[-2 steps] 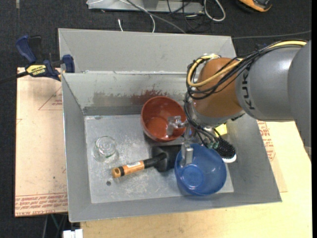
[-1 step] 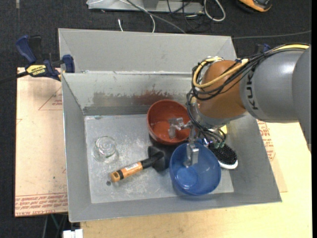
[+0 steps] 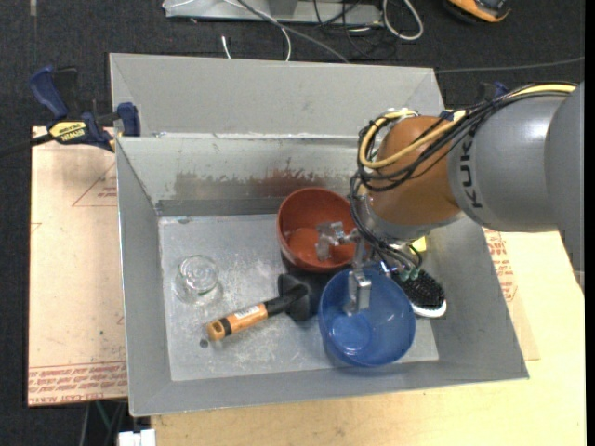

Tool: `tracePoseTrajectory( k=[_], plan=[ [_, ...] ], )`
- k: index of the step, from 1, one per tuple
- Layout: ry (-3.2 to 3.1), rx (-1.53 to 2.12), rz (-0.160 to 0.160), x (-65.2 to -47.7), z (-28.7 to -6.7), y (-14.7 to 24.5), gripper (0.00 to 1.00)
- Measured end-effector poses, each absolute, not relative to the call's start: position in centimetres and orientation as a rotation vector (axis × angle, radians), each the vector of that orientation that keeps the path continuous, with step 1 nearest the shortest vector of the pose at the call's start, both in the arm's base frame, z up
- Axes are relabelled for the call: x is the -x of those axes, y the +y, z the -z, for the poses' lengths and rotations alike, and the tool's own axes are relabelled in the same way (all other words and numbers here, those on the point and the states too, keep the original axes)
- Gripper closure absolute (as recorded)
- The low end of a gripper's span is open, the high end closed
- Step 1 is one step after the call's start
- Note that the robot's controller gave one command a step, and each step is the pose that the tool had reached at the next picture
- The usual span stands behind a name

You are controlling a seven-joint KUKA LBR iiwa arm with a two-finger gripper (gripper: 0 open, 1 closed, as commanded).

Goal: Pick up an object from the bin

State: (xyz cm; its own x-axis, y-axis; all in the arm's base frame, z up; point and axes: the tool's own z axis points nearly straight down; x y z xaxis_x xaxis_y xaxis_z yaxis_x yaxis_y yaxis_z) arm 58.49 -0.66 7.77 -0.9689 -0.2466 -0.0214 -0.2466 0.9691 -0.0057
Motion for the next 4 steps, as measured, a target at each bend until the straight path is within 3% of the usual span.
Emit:
tracePoseTrajectory(
  k=[1, 4],
  plan=[
    [3.101, 0.19, 0.003, -54.41, -13.03, -0.51, 1.0],
    [3.1, 0.192, 0.004, -54.41, -13.02, -0.49, 1.0]
  ],
)
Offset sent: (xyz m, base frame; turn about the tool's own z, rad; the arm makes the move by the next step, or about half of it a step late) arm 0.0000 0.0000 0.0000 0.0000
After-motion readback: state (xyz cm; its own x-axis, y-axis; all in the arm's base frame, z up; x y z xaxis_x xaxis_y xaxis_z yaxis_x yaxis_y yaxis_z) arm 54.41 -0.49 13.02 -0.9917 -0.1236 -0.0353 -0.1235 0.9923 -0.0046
